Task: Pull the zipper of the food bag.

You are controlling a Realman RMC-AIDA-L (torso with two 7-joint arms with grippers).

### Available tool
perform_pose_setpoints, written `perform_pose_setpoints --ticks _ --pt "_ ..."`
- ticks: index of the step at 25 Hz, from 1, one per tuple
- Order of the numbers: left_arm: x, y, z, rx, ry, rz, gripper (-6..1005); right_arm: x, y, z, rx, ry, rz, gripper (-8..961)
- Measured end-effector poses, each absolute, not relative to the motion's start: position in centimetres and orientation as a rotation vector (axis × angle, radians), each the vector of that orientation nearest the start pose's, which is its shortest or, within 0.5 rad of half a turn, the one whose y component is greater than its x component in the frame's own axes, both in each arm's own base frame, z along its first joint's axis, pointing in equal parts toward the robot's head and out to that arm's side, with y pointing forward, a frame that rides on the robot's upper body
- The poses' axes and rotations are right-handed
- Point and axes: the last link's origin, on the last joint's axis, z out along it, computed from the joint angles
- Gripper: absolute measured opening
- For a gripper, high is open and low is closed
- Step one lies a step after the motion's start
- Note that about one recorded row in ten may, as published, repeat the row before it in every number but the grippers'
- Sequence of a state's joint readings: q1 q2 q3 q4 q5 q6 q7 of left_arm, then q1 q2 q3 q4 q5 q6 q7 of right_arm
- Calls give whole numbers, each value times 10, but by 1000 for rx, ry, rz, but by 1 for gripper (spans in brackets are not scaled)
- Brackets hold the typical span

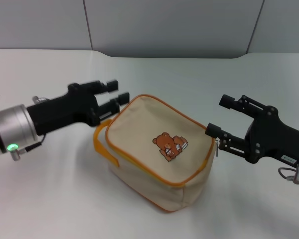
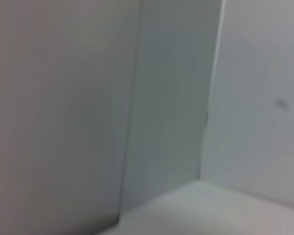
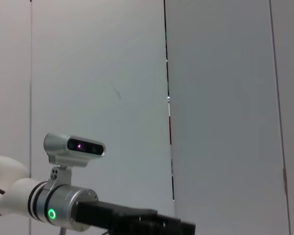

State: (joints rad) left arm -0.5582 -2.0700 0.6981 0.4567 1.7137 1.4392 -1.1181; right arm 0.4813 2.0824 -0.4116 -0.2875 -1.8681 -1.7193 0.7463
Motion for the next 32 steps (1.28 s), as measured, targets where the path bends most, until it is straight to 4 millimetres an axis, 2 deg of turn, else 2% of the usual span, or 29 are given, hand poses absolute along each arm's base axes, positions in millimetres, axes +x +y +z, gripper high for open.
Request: perform_pose_setpoints --ticks 4,9,12,16,22,32 --pt "-250 344 12 -2454 -486 -1058 459 265 289 -13 -2415 249 1155 722" --pt "-243 319 36 -2598 -374 -1214 642 264 290 7 -2496 287 1205 733" --pt "-244 302 34 -2719 -346 -1220 697 263 285 16 -2632 294 1205 733" --pt "-247 291 20 -2843 -376 -1157 770 261 281 16 -2767 292 1152 733" --pt "-248 289 7 -2915 -419 -1072 770 262 279 12 -2801 290 1113 733" --pt "-249 288 5 -2915 -432 -1070 770 263 277 9 -2824 304 1101 733"
